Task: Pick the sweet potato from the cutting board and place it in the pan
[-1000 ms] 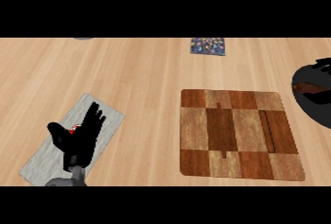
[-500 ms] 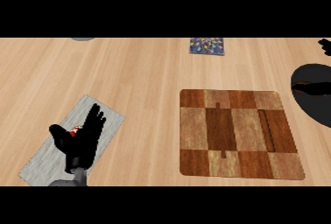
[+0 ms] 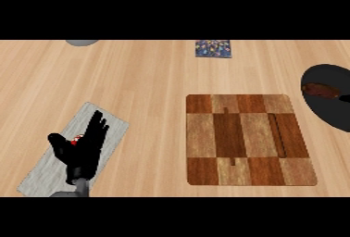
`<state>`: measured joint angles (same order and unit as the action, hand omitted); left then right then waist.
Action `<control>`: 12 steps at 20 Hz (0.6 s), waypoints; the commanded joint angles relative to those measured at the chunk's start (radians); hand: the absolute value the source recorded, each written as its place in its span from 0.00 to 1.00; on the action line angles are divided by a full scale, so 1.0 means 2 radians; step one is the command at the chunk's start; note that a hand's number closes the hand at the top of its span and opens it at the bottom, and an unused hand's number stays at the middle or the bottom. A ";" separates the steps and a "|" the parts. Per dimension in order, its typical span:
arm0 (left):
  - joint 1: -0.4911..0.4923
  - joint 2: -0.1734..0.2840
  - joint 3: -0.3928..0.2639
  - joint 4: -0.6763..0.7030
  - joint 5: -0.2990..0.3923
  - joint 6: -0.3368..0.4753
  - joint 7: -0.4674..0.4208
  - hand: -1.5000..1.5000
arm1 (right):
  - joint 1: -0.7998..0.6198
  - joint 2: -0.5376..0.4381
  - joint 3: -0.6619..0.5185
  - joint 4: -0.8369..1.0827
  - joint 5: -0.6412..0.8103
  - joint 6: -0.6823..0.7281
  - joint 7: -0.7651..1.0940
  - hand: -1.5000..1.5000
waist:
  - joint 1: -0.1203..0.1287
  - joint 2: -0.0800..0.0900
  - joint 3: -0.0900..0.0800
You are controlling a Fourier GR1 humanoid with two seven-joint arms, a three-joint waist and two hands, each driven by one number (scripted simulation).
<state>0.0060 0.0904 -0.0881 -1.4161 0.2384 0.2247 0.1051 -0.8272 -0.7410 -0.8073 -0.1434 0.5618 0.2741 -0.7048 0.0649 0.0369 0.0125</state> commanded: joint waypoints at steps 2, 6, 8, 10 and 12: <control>0.016 0.002 0.002 0.006 0.004 -0.008 -0.006 0.50 | 0.026 -0.051 -0.024 0.017 -0.030 0.134 -0.032 0.00 | -0.007 -0.001 -0.001; 0.020 0.004 -0.001 -0.014 0.000 -0.001 0.004 0.50 | 0.058 -0.066 -0.014 0.017 -0.026 0.211 -0.053 0.00 | -0.010 -0.007 -0.001; 0.005 0.004 0.018 0.002 0.007 0.007 0.004 0.50 | 0.068 -0.066 -0.010 0.007 -0.026 0.222 -0.065 0.00 | -0.014 -0.006 -0.001; 0.019 0.003 0.006 -0.001 0.000 0.000 -0.005 0.50 | 0.067 -0.077 -0.011 -0.001 -0.031 0.229 -0.059 0.00 | -0.012 -0.007 -0.001; 0.010 0.002 0.012 0.001 0.008 -0.003 0.001 0.50 | 0.088 -0.075 -0.001 -0.009 -0.026 0.234 -0.071 0.00 | -0.016 -0.008 -0.002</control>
<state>0.0264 0.0969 -0.0704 -1.4218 0.2463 0.2269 0.1107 -0.7003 -0.8668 -0.8219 -0.1470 0.5087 0.5513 -0.7041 0.0386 0.0238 0.0109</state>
